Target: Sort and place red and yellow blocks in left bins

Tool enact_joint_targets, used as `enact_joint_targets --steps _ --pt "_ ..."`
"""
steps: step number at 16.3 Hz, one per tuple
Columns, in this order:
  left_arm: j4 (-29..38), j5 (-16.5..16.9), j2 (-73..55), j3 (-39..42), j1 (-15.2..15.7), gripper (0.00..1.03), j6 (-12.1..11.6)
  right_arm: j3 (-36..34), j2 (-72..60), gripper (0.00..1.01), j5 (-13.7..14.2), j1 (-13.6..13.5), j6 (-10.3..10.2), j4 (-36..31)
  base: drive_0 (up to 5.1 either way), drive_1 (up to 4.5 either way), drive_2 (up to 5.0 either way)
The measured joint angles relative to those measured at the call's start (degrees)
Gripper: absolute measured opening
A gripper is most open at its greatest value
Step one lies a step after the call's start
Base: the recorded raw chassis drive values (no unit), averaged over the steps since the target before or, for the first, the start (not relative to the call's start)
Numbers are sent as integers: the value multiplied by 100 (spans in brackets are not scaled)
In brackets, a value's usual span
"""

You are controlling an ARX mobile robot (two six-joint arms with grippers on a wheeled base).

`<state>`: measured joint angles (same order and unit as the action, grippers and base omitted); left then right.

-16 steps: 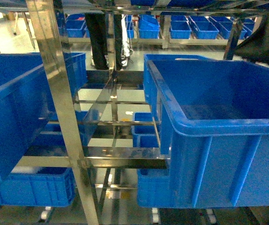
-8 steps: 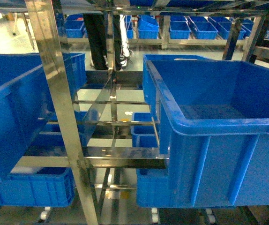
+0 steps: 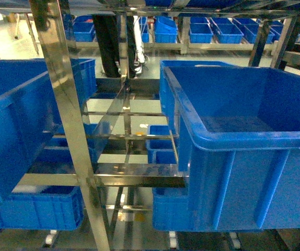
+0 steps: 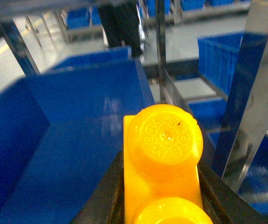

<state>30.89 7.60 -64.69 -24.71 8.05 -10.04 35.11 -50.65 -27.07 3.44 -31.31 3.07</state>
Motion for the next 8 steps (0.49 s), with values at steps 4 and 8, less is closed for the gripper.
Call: enact_joint_targets --steps 4,8 --pt "984 37 -1504 -448 455 29 -442 -15 105 98 -87 81 -22 -76 0 0 0" --pt "640 273 -2061 -1126 610 29 -654 -15 166 98 -236 321 -35 85 0 0 0"
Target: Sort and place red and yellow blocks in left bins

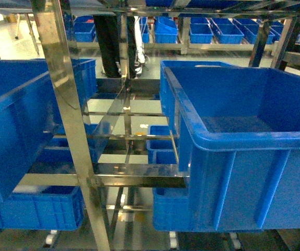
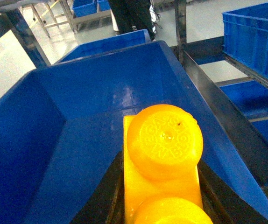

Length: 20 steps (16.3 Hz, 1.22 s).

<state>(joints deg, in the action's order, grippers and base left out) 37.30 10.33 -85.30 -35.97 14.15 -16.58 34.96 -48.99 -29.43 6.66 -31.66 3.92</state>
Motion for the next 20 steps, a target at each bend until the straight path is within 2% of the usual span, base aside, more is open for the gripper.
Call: enact_joint_targets --steps 2,4,7,8,10,11,12,14,17,19,20 --pt "-315 136 -295 -437 33 29 -153 0 22 98 -55 83 2 24 0 0 0" --pt "-463 203 -426 -640 33 29 -203 0 24 98 -57 94 4 55 0 0 0" --pt "-1818 522 -979 -1845 -7 29 -942 -2 234 98 -83 87 2 146 0 0 0" --pt "-2262 529 -1274 -2225 7 29 -1001 -2 310 98 -96 92 -2 186 0 0 0" --pt "-2267 192 -1843 -2317 138 29 -1156 -2 341 98 -229 203 -2 225 0 0 0" --pt "-2146 221 -1993 -2245 297 28 -1040 -2 341 98 -334 284 -2 260 0 0 0" --pt "-1985 -42 -2055 -2153 442 28 -1099 -2 343 98 -426 380 2 308 0 0 0" --pt "-1718 -157 -2249 -2037 769 28 -1176 -11 369 98 -616 568 28 433 0 0 0" --pt "-1705 -39 -2345 -2199 833 28 -1169 -122 501 98 -682 586 85 546 0 0 0" --pt "-1683 81 -2356 -2640 769 54 -1047 -199 599 98 -549 334 81 529 0 0 0" --pt "-1633 105 -2363 -2754 765 61 -994 -210 616 98 -483 247 81 498 0 0 0"
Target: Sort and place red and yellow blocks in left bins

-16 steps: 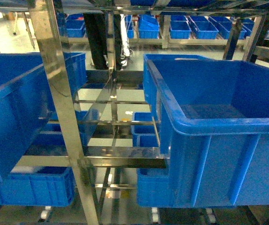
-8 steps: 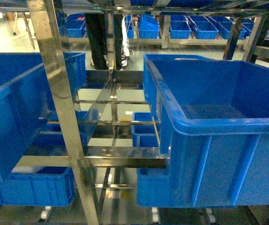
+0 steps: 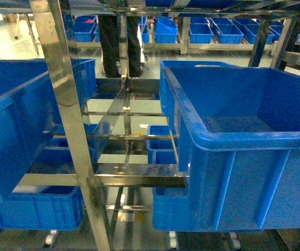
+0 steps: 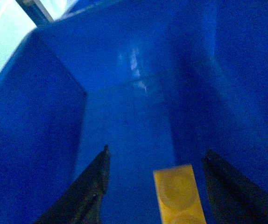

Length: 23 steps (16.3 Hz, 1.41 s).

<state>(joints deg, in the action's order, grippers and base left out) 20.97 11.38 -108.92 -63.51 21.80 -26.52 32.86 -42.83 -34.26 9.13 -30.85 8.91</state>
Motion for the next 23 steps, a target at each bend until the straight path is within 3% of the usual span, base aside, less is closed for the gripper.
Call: enact_joint_targets --steps 3,5,6,10,12,14,15,17,18,19,20,22,23 --pt "-186 608 96 -557 -20 97 616 -15 57 98 151 -208 -22 -44 0 0 0" --pt "-546 1110 605 -415 31 98 949 -15 48 98 179 -208 -22 -39 0 0 0" --pt "-310 1213 929 26 46 98 957 -17 15 98 260 -249 -24 -42 0 0 0" --pt "-761 1884 2815 1108 2 98 763 -15 -63 98 538 -560 -122 -144 0 0 0" --pt "-890 2269 3526 1770 -35 98 776 -15 -103 98 669 -702 -177 -219 0 0 0" --pt "-1261 2704 4527 2284 26 98 984 -13 -249 98 866 -852 -258 -308 0 0 0" --pt "-1075 2809 5123 2387 76 98 1176 -11 -284 98 916 -927 -284 -337 0 0 0" --pt "-511 2629 6205 2573 26 98 1746 2 -291 98 1143 -1038 -372 -435 0 0 0" --pt "-310 2400 6502 2712 -111 98 1980 2 -321 98 1180 -1067 -404 -431 0 0 0" --pt "-321 1956 6798 2787 -413 98 2197 2 -354 98 1287 -1080 -483 -457 0 0 0" --pt "-269 1582 6819 2798 -715 98 2275 2 -363 98 1453 -1104 -621 -487 0 0 0" --pt "-295 1534 6756 2828 -741 98 2341 2 -363 98 1464 -1102 -695 -483 0 0 0" --pt "-1001 1047 6835 2717 -850 93 2404 -105 -354 96 1794 -1196 -533 -938 0 0 0"
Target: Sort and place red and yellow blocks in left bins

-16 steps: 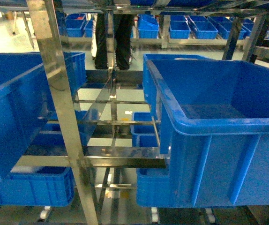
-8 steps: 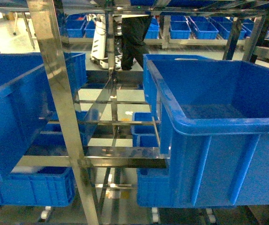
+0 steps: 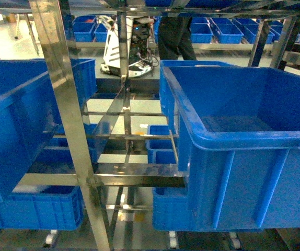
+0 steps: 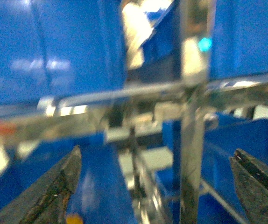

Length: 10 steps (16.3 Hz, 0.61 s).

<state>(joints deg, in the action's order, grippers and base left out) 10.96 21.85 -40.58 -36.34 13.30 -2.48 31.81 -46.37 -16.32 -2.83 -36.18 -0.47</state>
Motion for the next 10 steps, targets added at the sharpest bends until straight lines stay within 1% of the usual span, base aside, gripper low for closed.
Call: enact_joint_targets --steps 1,2,3,4,5,7,8,9,10 --pt "-437 -555 160 48 -232 84 92 -354 146 87 844 -210 599 -988 0 0 0" --pt "-549 -1023 411 380 -365 73 133 -807 422 76 1519 -247 1394 -1657 0 0 0" --pt "-474 -1231 575 715 -452 64 164 -1145 597 65 1956 -188 2249 -2002 0 0 0" --pt "-310 -1419 767 1091 -555 51 208 -1432 763 52 1740 184 2863 -2107 0 0 0" --pt "-238 -1445 879 1303 -601 42 208 -1593 848 43 1696 304 3128 -2118 0 0 0" --pt "-107 -1582 1093 1674 -732 26 214 -1856 1051 26 1648 315 3390 -2159 0 0 0" --pt "-17 -2037 1333 1996 -1108 9 219 -2052 1281 10 1628 284 3484 -2181 0 0 0" --pt "7 -2168 1447 2144 -1325 1 234 -2153 1401 1 1633 284 3532 -2179 0 0 0" --pt "70 -2124 1602 2332 -1366 2 223 -2291 1550 2 1631 284 3569 -2155 0 0 0"
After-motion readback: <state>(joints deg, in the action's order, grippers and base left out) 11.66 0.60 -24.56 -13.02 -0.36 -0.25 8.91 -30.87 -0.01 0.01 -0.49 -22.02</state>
